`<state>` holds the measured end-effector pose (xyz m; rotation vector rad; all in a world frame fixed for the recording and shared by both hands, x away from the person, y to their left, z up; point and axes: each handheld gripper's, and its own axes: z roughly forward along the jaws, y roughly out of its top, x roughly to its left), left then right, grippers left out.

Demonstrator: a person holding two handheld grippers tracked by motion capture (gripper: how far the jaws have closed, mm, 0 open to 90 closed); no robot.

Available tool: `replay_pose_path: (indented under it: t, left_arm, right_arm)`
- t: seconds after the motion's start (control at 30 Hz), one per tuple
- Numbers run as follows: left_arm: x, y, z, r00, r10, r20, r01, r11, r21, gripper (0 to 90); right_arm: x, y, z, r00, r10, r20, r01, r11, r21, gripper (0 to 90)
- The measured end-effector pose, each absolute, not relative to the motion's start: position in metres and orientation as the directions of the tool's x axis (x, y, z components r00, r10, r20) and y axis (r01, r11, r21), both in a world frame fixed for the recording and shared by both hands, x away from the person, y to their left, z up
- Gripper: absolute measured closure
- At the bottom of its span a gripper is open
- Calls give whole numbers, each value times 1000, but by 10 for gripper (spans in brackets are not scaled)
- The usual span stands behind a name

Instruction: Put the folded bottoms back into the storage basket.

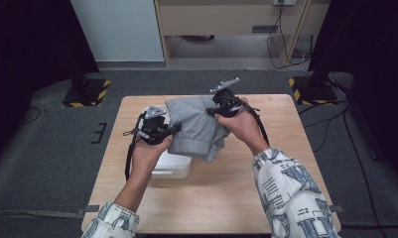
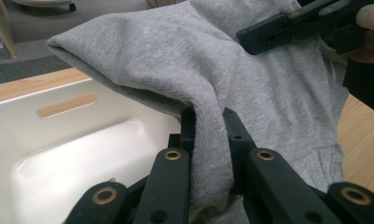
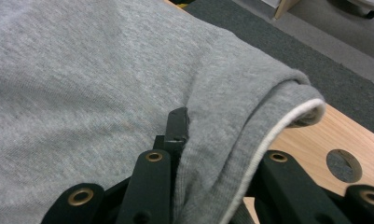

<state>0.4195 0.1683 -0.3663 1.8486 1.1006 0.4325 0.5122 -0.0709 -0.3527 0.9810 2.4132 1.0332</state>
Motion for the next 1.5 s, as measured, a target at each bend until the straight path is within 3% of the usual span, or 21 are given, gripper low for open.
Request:
replay_pose_path:
  t: [1.5]
  left_arm:
    - [413, 210, -361, 499, 855, -140, 515, -163, 842, 823]
  right_arm:
    - [516, -23, -351, -738, 674, -20, 449, 514, 731, 730]
